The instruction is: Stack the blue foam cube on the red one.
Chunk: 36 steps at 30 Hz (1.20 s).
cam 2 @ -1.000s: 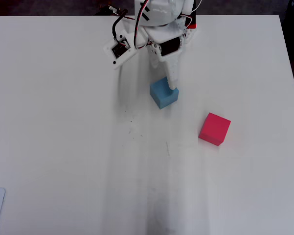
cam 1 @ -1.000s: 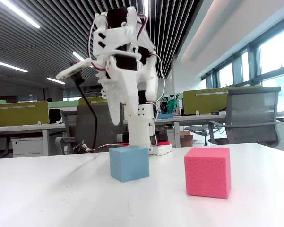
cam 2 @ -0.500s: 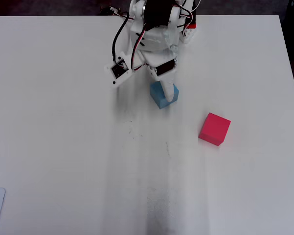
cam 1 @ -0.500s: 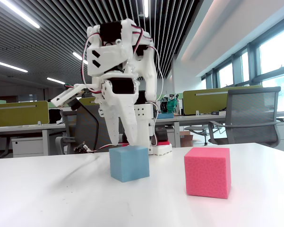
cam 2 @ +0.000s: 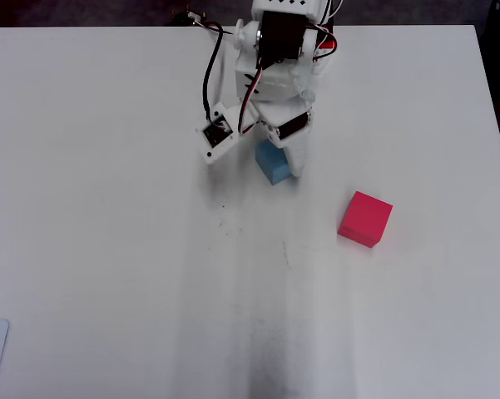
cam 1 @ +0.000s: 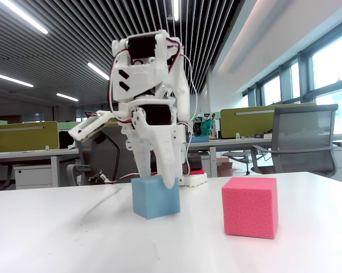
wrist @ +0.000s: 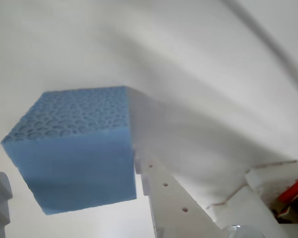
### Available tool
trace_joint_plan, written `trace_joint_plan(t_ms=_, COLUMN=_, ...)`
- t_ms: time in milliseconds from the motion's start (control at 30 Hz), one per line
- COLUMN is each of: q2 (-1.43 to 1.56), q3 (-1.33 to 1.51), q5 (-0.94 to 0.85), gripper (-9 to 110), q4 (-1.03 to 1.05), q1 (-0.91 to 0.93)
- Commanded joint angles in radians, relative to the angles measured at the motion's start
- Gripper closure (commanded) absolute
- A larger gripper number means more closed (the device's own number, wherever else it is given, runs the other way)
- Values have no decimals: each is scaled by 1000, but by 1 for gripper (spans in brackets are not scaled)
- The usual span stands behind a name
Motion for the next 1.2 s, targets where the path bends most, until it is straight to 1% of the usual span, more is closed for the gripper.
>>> trace_joint_plan(t_ms=0, q2=0, q3=9, q5=9, gripper=73, q4=-23, q1=-9)
trace_joint_plan(t_ms=300, q2=-21, q3=5, q5=26, gripper=80, q4=-55, q1=-11)
trace_joint_plan(t_ms=433, q2=-31, q3=-40, q5=55, gripper=80, q4=-18, q1=-11)
trace_joint_plan(t_ms=533, q2=-40, q3=-124, q5=84, gripper=80, q4=26, q1=-11)
trace_joint_plan(t_ms=600, q2=-64, q3=-276, q5=152, gripper=80, q4=87, q1=-15)
trace_joint_plan(t_ms=833, q2=-141, q3=-617, q5=232, gripper=80, q4=319, q1=-48)
trace_joint_plan(t_ms=967, q2=-179, q3=-788, q5=267, gripper=80, q4=408, q1=-74)
trace_joint_plan(t_ms=1000, q2=-199, q3=-881, q5=291, gripper=80, q4=453, q1=-95)
trace_joint_plan(t_ms=1167, q2=-232, q3=-1040, q5=341, gripper=80, q4=509, q1=-167)
